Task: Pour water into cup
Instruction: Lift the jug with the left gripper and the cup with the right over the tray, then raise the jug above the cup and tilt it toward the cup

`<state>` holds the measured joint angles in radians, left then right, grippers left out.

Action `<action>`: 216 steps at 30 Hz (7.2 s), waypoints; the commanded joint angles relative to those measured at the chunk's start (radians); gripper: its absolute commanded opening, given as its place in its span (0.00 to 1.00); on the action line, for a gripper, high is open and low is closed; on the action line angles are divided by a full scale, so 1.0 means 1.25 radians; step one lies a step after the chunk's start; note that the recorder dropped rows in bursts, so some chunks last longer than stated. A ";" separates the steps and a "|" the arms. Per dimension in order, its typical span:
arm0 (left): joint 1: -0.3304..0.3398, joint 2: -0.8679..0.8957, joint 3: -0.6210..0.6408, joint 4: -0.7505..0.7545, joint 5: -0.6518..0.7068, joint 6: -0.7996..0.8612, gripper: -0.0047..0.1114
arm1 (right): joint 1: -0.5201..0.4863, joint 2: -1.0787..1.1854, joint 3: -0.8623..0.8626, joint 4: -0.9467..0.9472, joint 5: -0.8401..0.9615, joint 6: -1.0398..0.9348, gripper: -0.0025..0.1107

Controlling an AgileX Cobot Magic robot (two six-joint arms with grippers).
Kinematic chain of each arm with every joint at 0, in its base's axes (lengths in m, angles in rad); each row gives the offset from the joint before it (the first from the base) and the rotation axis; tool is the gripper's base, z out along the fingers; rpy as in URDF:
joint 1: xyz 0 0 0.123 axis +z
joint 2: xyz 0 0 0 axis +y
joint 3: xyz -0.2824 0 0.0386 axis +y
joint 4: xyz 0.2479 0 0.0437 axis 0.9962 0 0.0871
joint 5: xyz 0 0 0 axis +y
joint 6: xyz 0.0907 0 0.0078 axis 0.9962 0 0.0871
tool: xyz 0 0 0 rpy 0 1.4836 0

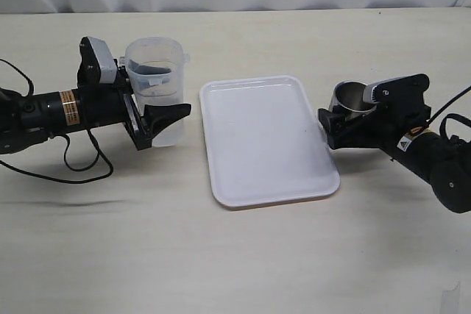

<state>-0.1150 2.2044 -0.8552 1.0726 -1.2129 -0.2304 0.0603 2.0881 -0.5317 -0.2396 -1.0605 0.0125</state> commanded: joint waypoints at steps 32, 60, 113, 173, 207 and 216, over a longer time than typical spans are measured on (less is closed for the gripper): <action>-0.002 0.002 -0.005 -0.008 -0.007 0.004 0.04 | 0.000 0.090 -0.012 0.053 -0.128 0.078 0.89; -0.002 0.002 -0.005 -0.007 -0.007 -0.001 0.04 | 0.000 0.064 -0.012 -0.070 -0.128 0.008 0.06; -0.154 -0.067 -0.246 0.011 0.107 -0.196 0.04 | 0.084 0.005 -0.291 -0.715 0.045 0.343 0.06; -0.305 -0.067 -0.420 0.012 0.610 0.002 0.04 | -0.009 -0.046 -0.279 -0.760 0.016 0.379 0.06; -0.324 -0.091 -0.420 0.005 0.628 0.261 0.04 | -0.009 0.011 -0.290 -0.730 -0.027 0.332 0.06; -0.328 -0.091 -0.420 0.003 0.666 0.294 0.04 | -0.009 0.011 -0.290 -0.742 -0.027 0.330 0.06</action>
<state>-0.5223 2.1074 -1.3677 1.0963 -0.3865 0.1260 0.0486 2.1055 -0.8898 -1.1589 -1.0670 0.4346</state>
